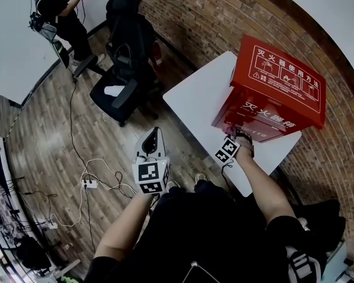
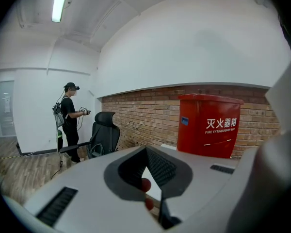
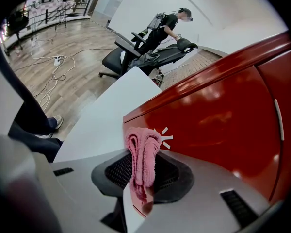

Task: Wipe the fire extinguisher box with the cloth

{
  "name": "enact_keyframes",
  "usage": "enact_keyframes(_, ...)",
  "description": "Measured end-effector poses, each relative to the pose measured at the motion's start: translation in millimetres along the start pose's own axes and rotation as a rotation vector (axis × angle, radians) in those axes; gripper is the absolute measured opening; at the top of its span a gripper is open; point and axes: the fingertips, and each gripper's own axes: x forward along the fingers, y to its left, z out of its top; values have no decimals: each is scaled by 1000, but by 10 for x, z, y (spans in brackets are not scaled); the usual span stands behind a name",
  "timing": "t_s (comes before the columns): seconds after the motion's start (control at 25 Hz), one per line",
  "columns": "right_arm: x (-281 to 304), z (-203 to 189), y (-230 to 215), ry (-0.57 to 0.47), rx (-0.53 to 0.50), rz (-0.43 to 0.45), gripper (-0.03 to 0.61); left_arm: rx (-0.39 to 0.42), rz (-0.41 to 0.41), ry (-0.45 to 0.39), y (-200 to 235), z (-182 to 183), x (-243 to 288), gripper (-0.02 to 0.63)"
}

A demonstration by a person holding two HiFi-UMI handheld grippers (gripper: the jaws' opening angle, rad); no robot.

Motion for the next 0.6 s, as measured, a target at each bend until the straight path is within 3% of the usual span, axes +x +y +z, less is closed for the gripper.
enact_keyframes(0.6,-321,81,-267,-11,3,-31,104,2,-46,10,-154,-13,101,28)
